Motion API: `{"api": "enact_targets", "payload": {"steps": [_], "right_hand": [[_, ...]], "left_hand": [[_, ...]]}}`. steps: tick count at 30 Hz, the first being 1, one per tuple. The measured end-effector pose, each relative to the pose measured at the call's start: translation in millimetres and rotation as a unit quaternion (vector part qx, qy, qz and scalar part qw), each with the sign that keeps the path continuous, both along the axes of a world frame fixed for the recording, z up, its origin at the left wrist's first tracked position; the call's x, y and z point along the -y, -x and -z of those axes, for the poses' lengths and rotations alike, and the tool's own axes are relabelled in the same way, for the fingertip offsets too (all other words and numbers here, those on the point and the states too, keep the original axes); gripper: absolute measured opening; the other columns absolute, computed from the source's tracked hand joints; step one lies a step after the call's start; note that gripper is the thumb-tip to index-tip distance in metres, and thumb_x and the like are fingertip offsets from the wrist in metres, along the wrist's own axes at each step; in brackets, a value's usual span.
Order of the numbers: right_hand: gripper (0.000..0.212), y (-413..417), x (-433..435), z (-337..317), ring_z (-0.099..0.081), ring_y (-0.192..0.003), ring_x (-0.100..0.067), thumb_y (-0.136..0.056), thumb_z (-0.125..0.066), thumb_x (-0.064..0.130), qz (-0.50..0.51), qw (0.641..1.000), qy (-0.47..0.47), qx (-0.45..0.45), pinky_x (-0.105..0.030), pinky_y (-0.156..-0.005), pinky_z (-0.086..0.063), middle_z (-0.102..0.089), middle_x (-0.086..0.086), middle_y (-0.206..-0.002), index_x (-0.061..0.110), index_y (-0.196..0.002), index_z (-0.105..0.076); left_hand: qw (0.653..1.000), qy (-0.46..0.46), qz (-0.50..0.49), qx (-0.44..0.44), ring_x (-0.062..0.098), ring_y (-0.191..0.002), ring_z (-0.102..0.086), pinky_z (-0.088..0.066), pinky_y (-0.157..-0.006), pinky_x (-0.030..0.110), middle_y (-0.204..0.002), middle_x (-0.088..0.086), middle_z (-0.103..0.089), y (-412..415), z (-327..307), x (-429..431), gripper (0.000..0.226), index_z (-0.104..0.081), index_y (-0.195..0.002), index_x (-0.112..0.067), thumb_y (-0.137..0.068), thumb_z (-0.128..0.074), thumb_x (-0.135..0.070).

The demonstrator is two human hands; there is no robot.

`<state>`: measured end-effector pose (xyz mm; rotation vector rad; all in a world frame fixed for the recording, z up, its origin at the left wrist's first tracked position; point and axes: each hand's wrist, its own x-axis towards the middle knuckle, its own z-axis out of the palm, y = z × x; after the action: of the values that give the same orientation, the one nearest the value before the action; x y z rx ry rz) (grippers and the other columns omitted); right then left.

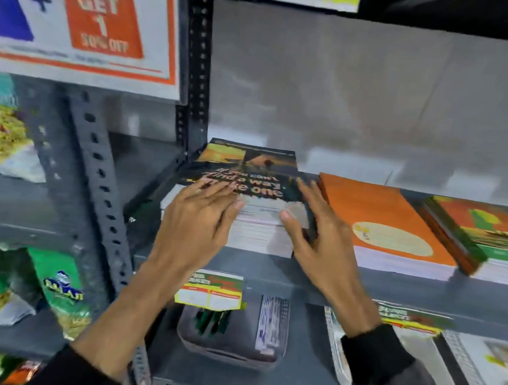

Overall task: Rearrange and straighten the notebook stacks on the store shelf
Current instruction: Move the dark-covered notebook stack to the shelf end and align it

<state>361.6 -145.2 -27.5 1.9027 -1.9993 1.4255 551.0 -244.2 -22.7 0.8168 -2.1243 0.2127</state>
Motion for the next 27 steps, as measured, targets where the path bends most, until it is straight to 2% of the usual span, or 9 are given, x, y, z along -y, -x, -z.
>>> {"api": "enact_targets", "payload": {"steps": [4,9,12,14,15,17,19,23,27], "right_hand": [[0.041,-12.1,1.5,13.2,-0.028,-0.151,-0.004,-0.104,-0.050,0.038,-0.025,0.997,0.014,0.066,-0.035,-0.120,-0.034,-0.054,0.007,-0.150,0.020,-0.139,-0.062],[0.033,-10.4,0.2,18.3,-0.032,-0.145,0.009,-0.101,-0.056,0.043,-0.029,0.996,0.032,0.084,-0.036,-0.116,-0.040,-0.040,0.057,-0.131,0.039,-0.134,-0.061],[0.038,-7.3,0.2,21.0,-0.046,-0.136,0.011,-0.094,-0.061,0.050,-0.018,0.992,0.049,0.117,-0.023,-0.106,-0.048,-0.051,0.030,-0.142,0.037,-0.129,-0.066],[0.041,-7.2,-1.0,21.5,-0.062,-0.117,0.010,-0.090,-0.066,0.047,-0.015,0.986,0.062,0.155,-0.016,-0.093,-0.053,-0.064,0.010,-0.138,0.028,-0.127,-0.070],[0.041,-7.6,-2.0,21.5,-0.068,-0.108,0.006,-0.089,-0.068,0.043,-0.020,0.981,0.070,0.177,-0.018,-0.090,-0.055,-0.070,0.007,-0.131,0.024,-0.126,-0.070],[0.038,-7.9,-4.4,21.5,-0.073,-0.102,-0.004,-0.088,-0.072,0.034,-0.027,0.974,0.085,0.208,-0.020,-0.087,-0.056,-0.076,0.008,-0.118,0.019,-0.124,-0.071],[0.035,-7.7,-5.9,21.0,-0.074,-0.097,-0.007,-0.088,-0.075,0.027,-0.025,0.972,0.095,0.213,-0.019,-0.083,-0.056,-0.078,0.007,-0.112,0.017,-0.121,-0.073],[0.029,-10.5,-5.7,20.4,-0.065,-0.081,0.008,-0.087,-0.076,0.026,0.001,0.980,0.103,0.168,-0.013,-0.078,-0.049,-0.079,0.003,-0.111,0.019,-0.115,-0.078],[0.027,-10.6,-5.8,20.5,-0.064,-0.106,0.009,-0.089,-0.074,0.031,0.002,0.984,0.094,0.151,-0.016,-0.093,-0.049,-0.073,0.024,-0.117,0.027,-0.116,-0.077]], "left_hand": [[0.999,0.038,0.023,-0.001,0.014,-0.118,-0.065,-0.038,-0.111,0.038,-0.118,0.004,-0.074,-9.6,10.1,8.8,0.033,-0.075,-0.110,-0.009,-0.103,-0.048,-0.028],[0.992,-0.009,0.046,-0.113,0.018,-0.131,-0.055,-0.036,-0.113,0.044,-0.129,0.005,-0.068,-24.7,22.2,17.4,0.033,-0.076,-0.110,-0.009,-0.101,-0.051,-0.029],[0.972,-0.102,0.086,-0.195,0.017,-0.140,-0.045,-0.039,-0.112,0.048,-0.146,0.006,-0.052,-30.6,28.1,14.8,0.031,-0.074,-0.114,-0.007,-0.099,-0.058,-0.028],[0.950,-0.150,0.098,-0.256,0.015,-0.140,-0.045,-0.048,-0.104,0.050,-0.155,0.005,-0.041,-34.9,32.2,12.2,0.029,-0.071,-0.119,-0.006,-0.099,-0.060,-0.024],[0.942,-0.164,0.093,-0.279,0.015,-0.140,-0.045,-0.051,-0.103,0.045,-0.158,0.005,-0.036,-37.2,33.7,10.7,0.030,-0.070,-0.121,-0.006,-0.100,-0.058,-0.024],[0.937,-0.174,0.066,-0.295,0.013,-0.138,-0.046,-0.044,-0.107,0.019,-0.159,0.010,-0.035,-41.2,34.1,7.8,0.032,-0.067,-0.123,-0.006,-0.101,-0.053,-0.024],[0.939,-0.174,0.039,-0.293,0.010,-0.128,-0.053,-0.037,-0.102,0.003,-0.149,0.013,-0.048,-42.3,31.4,6.3,0.031,-0.065,-0.124,-0.005,-0.102,-0.052,-0.020],[0.939,-0.172,0.016,-0.297,0.022,-0.123,-0.061,-0.044,-0.105,0.026,-0.134,0.011,-0.063,-40.2,26.6,2.4,0.031,-0.065,-0.126,-0.003,-0.104,-0.048,-0.016],[0.934,-0.181,-0.007,-0.308,0.027,-0.124,-0.061,-0.046,-0.106,0.040,-0.134,0.013,-0.063,-38.7,24.7,-1.0,0.034,-0.061,-0.130,-0.001,-0.104,-0.046,-0.017]]}}
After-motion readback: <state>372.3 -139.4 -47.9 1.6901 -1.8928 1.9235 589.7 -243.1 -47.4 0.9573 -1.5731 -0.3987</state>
